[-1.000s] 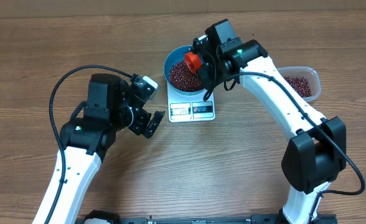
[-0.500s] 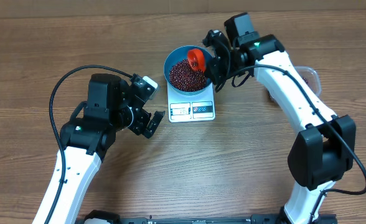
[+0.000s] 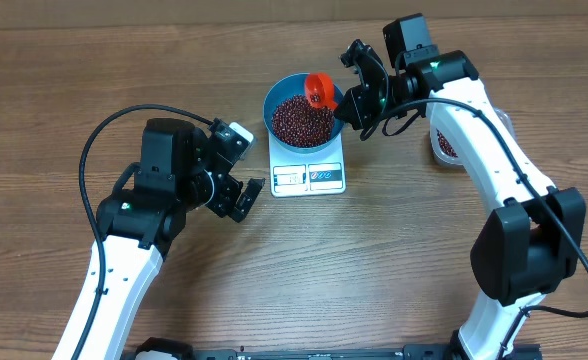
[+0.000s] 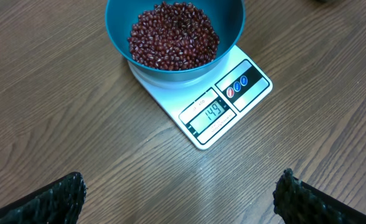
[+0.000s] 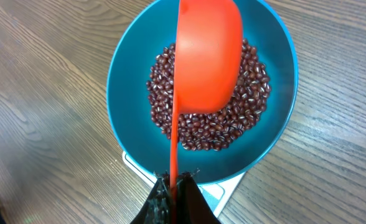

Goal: Scoop item into bowl and weigh 150g on scale

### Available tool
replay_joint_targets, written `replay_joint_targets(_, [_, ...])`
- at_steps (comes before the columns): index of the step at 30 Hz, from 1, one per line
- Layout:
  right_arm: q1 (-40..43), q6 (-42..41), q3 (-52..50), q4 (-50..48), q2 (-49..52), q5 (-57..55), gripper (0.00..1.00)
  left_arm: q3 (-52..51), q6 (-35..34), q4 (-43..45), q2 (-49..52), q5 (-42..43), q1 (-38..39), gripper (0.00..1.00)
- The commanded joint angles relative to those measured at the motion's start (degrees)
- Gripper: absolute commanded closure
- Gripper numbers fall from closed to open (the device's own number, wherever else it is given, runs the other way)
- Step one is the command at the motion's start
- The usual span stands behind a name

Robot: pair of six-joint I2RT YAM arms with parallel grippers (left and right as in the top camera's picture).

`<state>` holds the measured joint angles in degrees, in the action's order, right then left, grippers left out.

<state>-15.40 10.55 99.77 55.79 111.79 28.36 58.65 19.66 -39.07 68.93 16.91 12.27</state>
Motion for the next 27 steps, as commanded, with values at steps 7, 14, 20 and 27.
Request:
replay_joint_targets(7, [-1.11, -0.09, 1.62, 0.02, -2.82, -1.9, 0.96, 0.85, -0.57, 0.09, 0.42, -0.42, -0.26, 0.0])
replay_joint_targets(14, [-3.48, -1.38, 1.62, 0.28, -2.82, -7.58, 0.96, 0.87, -0.57, 0.09, 0.42, -0.42, -0.24, 0.0])
replay_joint_targets(20, [-5.81, -1.6, 1.62, 0.31, -2.84, -13.22, 0.96, 0.87, -0.57, 0.09, 0.42, -0.42, -0.24, 0.0])
replay_joint_targets(27, [-8.9, -1.57, 1.62, 0.5, -2.93, -20.52, 0.96, 0.87, -0.57, 0.09, 0.42, -0.42, -0.26, 0.0])
